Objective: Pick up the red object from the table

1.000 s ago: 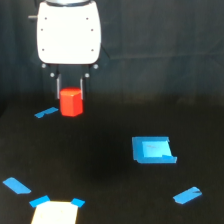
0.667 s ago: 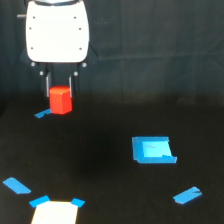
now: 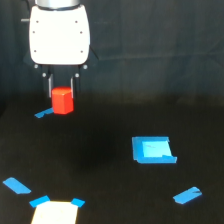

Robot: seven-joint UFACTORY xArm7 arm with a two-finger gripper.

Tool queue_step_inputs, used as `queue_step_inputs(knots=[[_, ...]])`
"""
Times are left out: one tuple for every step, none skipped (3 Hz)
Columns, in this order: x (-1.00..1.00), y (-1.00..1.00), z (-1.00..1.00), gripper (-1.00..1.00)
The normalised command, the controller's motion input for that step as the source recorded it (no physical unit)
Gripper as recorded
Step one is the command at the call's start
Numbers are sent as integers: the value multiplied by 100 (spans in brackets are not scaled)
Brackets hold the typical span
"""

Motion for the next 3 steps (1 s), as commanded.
queue_step_inputs(knots=[[-5, -46, 100, -100], [-30, -14, 100, -79], [-18, -55, 90, -97]])
